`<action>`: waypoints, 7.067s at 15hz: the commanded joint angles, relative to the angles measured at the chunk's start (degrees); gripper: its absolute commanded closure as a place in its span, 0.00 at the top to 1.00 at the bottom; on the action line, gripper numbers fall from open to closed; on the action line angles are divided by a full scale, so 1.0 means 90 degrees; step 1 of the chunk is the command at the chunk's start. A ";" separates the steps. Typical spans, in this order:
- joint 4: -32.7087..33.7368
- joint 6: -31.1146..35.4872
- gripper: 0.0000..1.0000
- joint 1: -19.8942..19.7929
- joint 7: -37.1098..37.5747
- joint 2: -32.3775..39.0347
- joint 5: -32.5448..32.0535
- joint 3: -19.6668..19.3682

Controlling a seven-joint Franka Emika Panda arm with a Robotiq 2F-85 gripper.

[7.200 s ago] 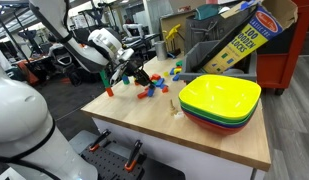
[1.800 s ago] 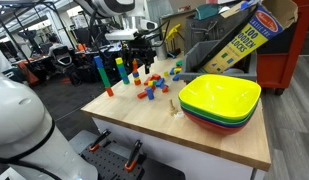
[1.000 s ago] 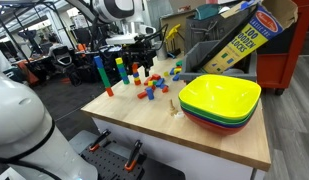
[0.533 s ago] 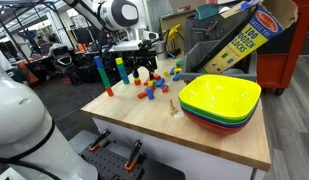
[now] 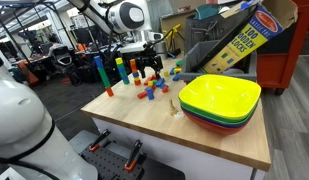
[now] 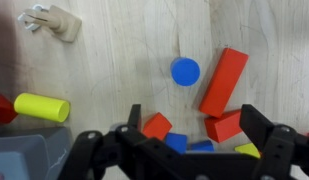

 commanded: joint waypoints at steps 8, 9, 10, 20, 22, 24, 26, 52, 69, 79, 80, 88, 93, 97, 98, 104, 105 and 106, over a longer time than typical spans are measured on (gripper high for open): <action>0.0115 0.0014 1.00 -0.0024 0.0131 0.0109 -0.0088 0.0002; 0.0139 0.0032 1.00 -0.0030 0.0176 0.0134 -0.0107 -0.0005; 0.0145 0.0063 1.00 -0.0036 0.0212 0.0145 -0.0131 -0.0012; 0.0134 0.0297 1.00 -0.0139 0.0432 0.0548 -0.0082 -0.0119; 0.0116 0.0382 1.00 -0.0143 0.0394 0.0643 -0.0029 -0.0133; 0.0078 0.0432 1.00 -0.0152 0.0363 0.0699 0.0079 -0.0134; -0.0036 0.0513 1.00 -0.0176 0.0258 0.0660 0.0271 -0.0132; -0.1735 0.2073 1.00 -0.0288 -0.0238 -0.0311 0.0882 -0.0189; -0.1698 0.1920 0.08 -0.0253 -0.0093 -0.0558 0.0703 -0.0187; -0.1479 0.0758 0.08 -0.0222 0.0027 -0.1166 0.0495 -0.0110; -0.1470 0.0595 0.08 -0.0203 0.0057 -0.1258 0.0480 -0.0072; -0.1500 -0.0538 0.08 0.0104 0.0154 -0.2266 0.0485 0.0385; -0.1444 -0.1021 0.08 0.0290 0.0193 -0.2779 0.0481 0.0641; -0.1398 -0.1454 0.08 0.0509 0.0106 -0.3261 0.0539 0.0805; -0.1395 -0.1514 0.08 0.0578 0.0079 -0.3359 0.0549 0.0843; -0.1458 -0.1356 0.33 0.0707 0.0035 -0.3318 0.0561 0.0856; -0.1460 -0.1354 0.33 0.0702 0.0033 -0.3296 0.0562 0.0843; -0.1461 -0.1354 0.33 0.0698 0.0033 -0.3280 0.0563 0.0835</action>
